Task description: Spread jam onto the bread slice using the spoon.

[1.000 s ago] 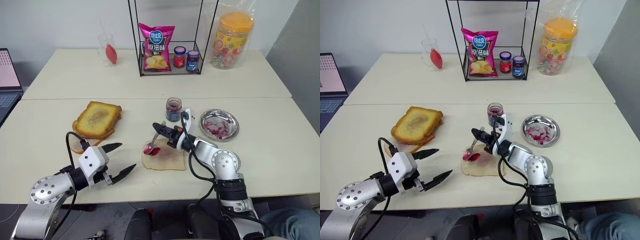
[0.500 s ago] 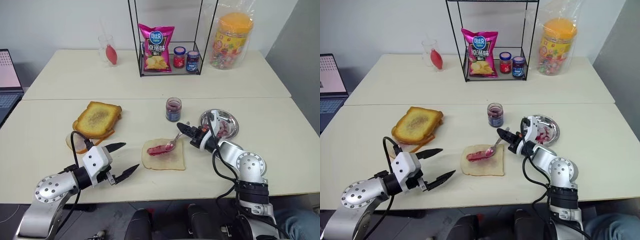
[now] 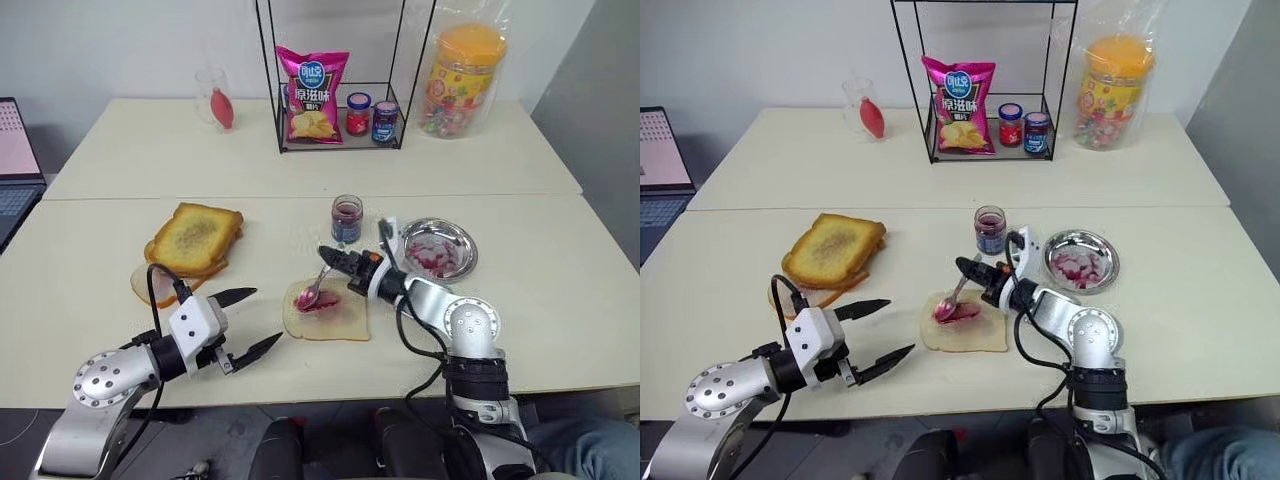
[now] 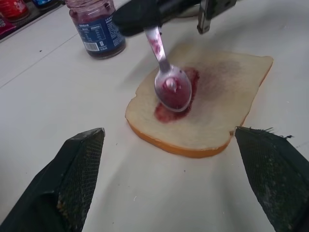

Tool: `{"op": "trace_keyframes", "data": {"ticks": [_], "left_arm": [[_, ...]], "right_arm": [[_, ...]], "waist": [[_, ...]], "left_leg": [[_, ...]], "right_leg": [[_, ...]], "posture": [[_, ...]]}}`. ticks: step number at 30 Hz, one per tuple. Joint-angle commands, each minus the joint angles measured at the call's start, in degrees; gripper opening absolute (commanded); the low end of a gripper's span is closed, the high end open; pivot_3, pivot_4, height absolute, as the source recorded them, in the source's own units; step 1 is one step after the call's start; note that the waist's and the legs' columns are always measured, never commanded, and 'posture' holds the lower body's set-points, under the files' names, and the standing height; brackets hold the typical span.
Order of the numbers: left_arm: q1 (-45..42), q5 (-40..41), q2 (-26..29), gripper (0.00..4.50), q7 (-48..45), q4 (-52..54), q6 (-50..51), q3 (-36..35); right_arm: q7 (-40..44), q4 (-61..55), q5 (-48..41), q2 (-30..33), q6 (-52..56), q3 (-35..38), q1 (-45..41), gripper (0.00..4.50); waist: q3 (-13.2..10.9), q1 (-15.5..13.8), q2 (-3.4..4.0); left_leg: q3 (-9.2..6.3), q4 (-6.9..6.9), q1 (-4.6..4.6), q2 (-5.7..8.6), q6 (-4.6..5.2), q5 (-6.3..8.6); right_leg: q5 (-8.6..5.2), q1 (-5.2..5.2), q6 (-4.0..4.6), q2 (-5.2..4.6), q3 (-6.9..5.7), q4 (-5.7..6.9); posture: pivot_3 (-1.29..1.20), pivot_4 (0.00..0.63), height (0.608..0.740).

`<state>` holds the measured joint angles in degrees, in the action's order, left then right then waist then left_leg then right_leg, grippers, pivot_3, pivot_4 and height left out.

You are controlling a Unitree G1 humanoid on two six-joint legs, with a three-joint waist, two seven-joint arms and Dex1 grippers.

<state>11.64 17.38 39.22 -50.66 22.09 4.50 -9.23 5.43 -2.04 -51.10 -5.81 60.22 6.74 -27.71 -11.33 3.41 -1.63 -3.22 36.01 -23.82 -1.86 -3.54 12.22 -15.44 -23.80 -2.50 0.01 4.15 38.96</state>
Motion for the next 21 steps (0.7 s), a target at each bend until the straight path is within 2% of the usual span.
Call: {"op": "trace_keyframes", "data": {"ticks": [1,15,21], "left_arm": [[0.1,-0.5,0.0,4.50,-0.1,0.7,-1.7,0.4],[-1.4,-0.9,0.0,4.50,-0.8,-0.4,-3.8,2.7],[-2.0,-0.7,0.3,4.50,-1.5,-0.9,-4.1,2.6]], "right_arm": [[2.2,0.2,1.2,1.2,-1.8,-0.2,-0.7,0.05],[1.5,-6.1,-3.2,10.3,3.6,5.7,5.3,0.05],[0.1,-8.0,-6.4,11.3,4.9,7.7,4.7,0.05]], "waist": [[0.0,0.0,0.00],[0.0,-0.2,-0.01],[0.0,-0.2,-0.01]], "left_leg": [[0.00,0.00,0.00,0.00,0.00,0.00],[-0.02,0.02,0.02,0.04,0.00,0.00],[0.00,0.03,0.04,0.04,0.00,0.00]], "right_leg": [[0.00,0.00,0.00,0.00,0.00,0.00],[0.00,0.05,-0.01,-0.03,-0.01,0.00],[0.00,0.06,-0.02,-0.03,0.01,0.00]], "posture": [[0.00,0.150,0.740],[0.00,0.150,0.740],[0.00,0.150,0.740]]}}
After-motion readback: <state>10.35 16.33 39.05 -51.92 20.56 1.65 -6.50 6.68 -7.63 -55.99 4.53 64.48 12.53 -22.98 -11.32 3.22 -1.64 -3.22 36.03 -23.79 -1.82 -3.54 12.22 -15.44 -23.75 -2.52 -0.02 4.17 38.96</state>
